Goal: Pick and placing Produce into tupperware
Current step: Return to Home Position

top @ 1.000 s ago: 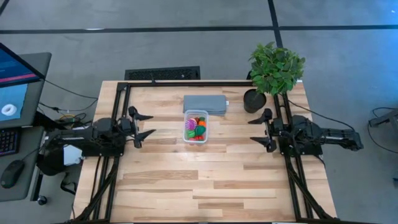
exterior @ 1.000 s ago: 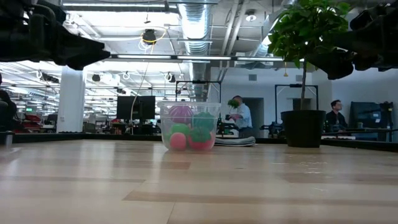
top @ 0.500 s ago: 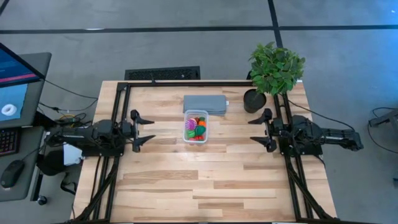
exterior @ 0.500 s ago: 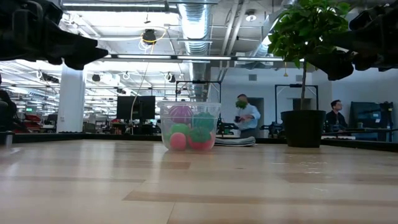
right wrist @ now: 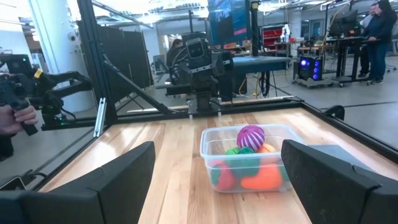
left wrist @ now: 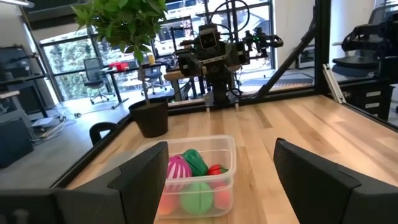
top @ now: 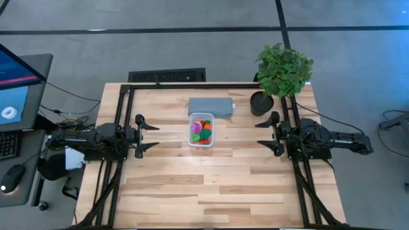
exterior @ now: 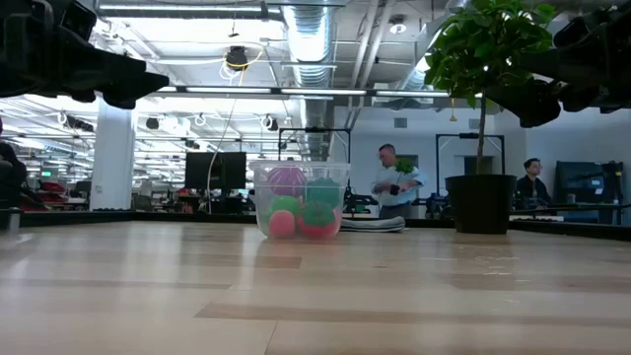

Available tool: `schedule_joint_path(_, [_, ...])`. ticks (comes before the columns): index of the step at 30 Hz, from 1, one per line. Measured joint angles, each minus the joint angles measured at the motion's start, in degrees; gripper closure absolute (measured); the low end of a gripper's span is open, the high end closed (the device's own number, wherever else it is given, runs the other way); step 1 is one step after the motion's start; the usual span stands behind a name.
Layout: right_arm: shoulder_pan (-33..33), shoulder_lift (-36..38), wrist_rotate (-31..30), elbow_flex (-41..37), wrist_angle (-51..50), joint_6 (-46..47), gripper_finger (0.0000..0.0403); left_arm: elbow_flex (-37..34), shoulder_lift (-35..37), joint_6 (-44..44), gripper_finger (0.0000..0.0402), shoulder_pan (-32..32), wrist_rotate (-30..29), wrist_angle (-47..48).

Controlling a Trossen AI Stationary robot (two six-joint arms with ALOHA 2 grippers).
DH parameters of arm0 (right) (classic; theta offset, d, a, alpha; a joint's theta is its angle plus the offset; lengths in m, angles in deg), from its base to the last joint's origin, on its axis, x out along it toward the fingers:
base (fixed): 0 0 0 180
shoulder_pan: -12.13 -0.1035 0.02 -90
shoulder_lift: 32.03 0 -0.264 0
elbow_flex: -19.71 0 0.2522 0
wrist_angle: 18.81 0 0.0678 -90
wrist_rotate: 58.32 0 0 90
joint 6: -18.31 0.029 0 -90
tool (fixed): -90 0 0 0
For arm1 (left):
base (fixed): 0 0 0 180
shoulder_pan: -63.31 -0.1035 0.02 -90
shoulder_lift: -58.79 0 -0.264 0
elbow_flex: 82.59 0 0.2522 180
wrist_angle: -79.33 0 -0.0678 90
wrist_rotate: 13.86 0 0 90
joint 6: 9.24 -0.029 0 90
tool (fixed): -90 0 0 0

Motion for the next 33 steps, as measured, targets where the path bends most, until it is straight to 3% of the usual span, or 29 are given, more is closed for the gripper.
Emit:
schedule_joint_path(15, [0.0, 0.0, 0.0, 0.0, 0.0, 0.0, 0.003, 0.0, 0.0, 0.88, 0.012, 0.0, -0.02, 0.0])
schedule_joint_path(33, [0.0, 0.0, 0.02, -0.02, 0.0, 1.99, 0.003, 0.0, 0.0, 8.48, 0.012, -0.04, -1.05, -0.13])
